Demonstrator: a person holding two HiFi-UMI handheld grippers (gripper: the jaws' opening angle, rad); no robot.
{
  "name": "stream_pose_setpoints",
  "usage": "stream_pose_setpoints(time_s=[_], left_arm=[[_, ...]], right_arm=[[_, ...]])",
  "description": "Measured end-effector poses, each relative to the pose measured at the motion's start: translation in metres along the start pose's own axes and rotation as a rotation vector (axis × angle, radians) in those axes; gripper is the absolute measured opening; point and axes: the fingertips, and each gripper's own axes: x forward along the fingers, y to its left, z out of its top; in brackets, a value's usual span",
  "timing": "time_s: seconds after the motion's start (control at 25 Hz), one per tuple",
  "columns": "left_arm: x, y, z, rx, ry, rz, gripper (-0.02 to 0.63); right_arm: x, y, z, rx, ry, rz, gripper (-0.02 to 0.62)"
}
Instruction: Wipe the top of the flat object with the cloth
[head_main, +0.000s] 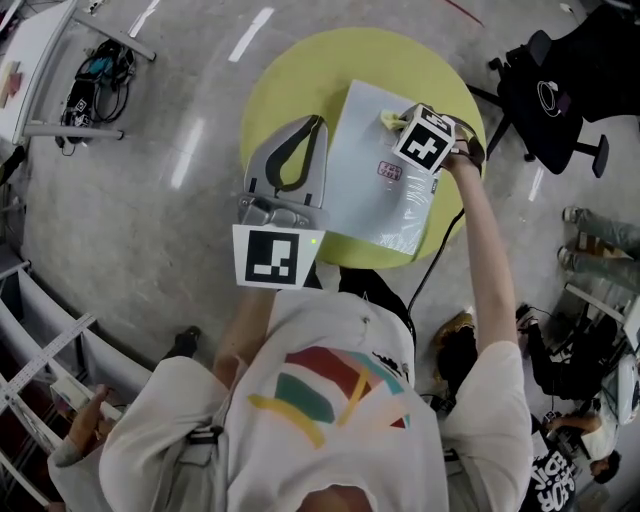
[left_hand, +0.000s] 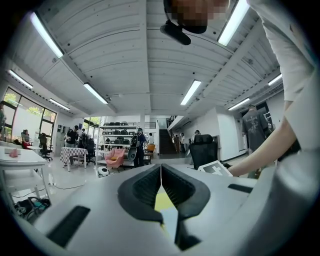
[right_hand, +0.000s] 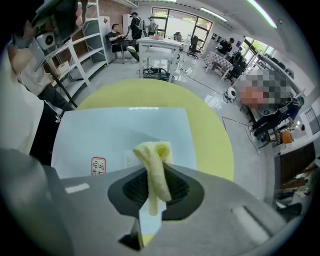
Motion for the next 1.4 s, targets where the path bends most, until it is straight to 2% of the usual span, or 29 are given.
stream_pose_setpoints(time_s=[0.56,1.0,1.4], left_arm=[[-0.008,-0.003,0.009,-0.012,-0.03,-0.006,0.017],[-0.008,-0.004,0.009,-0.019,-0.041,-0.016,0.017],[-0.005,-0.007,0.011,-0.019,-0.046,-0.031,0.017]], right_arm=[[-0.009,0.071,-0.005,-0.004,0.012,0.104,0.026],[-0.016,0.124,-0.009,0.049,-0.012,0.139,0.026],[-0.025,0.178,-0.011,0.037,0.001,0.196,0.026]])
